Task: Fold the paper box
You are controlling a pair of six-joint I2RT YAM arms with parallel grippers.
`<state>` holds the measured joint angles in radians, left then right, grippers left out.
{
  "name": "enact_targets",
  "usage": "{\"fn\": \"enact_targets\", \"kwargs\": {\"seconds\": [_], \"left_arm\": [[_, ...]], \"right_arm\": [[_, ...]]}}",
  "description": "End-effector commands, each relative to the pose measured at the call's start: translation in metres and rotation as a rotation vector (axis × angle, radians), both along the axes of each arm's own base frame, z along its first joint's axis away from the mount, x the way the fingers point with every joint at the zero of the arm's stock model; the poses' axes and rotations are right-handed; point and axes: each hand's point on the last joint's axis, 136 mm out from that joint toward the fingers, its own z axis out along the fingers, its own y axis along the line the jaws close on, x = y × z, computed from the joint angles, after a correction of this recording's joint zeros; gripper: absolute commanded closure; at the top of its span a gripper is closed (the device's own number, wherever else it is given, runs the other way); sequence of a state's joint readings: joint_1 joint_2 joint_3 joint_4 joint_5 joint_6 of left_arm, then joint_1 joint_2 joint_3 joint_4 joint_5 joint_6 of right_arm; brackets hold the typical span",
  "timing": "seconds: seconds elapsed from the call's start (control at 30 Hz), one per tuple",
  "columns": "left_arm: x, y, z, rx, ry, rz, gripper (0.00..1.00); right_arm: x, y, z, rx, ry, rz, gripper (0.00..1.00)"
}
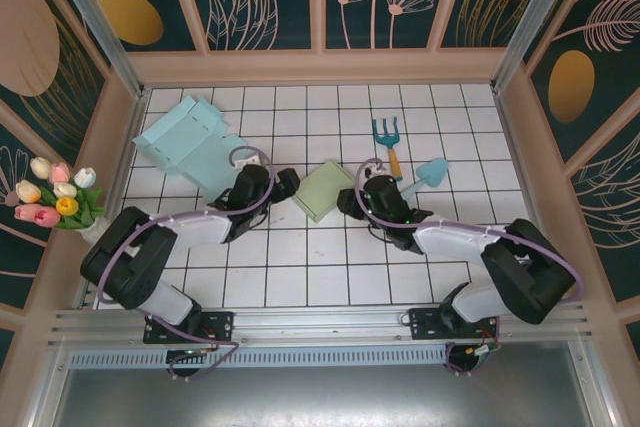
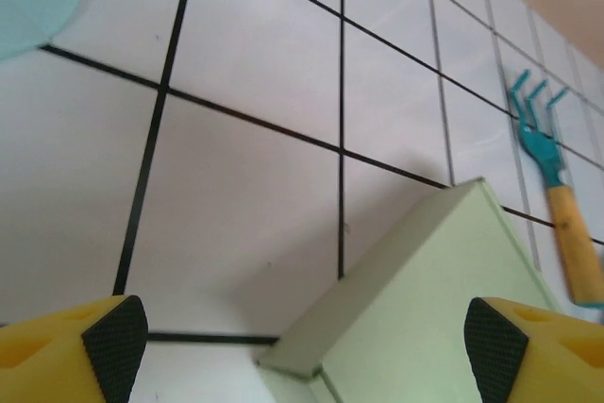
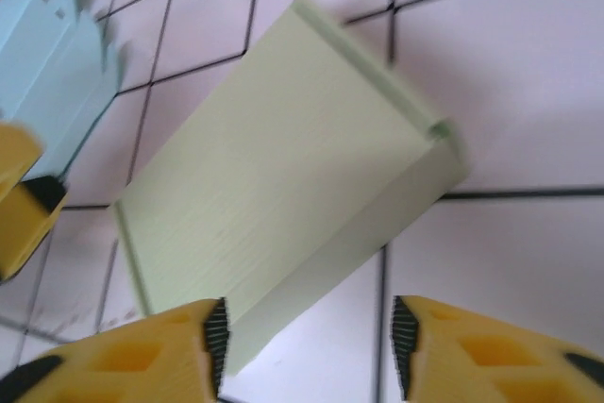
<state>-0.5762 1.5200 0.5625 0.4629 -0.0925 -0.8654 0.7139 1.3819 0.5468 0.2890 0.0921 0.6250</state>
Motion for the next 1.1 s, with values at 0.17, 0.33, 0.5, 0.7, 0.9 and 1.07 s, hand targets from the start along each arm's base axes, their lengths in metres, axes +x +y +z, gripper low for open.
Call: {"fn": "enact_targets", "kwargs": {"seconds": [0.17,0.33,0.5,0.7,0.9,1.07], "left_arm": [[-0.034,-0.032,0.012,-0.237,-0.010,-0.083,0.12],[-0.035,-0.049,0.013,-0.291,-0.004,-0.114,0.13],[-0.025,-0.060,0.001,-0.279,0.022,-0.122,0.15],[-0.015,-0.067,-0.007,-0.262,0.034,-0.120,0.17],[-0.006,-0.072,-0.020,-0.230,0.050,-0.114,0.20],[0.009,-0.085,-0.015,-0.210,0.027,-0.140,0.23]], "right_arm": [[0.064,-0.017,0.000,-0.181,-0.071,0.073,0.42],[0.089,-0.015,-0.011,-0.163,-0.058,0.110,0.42],[0.093,0.000,-0.024,-0.134,-0.029,0.174,0.43],[0.083,0.013,-0.026,-0.067,-0.016,0.240,0.46],[0.074,0.020,-0.026,-0.013,-0.007,0.283,0.49],[0.073,0.028,-0.024,0.026,0.002,0.311,0.55]]}}
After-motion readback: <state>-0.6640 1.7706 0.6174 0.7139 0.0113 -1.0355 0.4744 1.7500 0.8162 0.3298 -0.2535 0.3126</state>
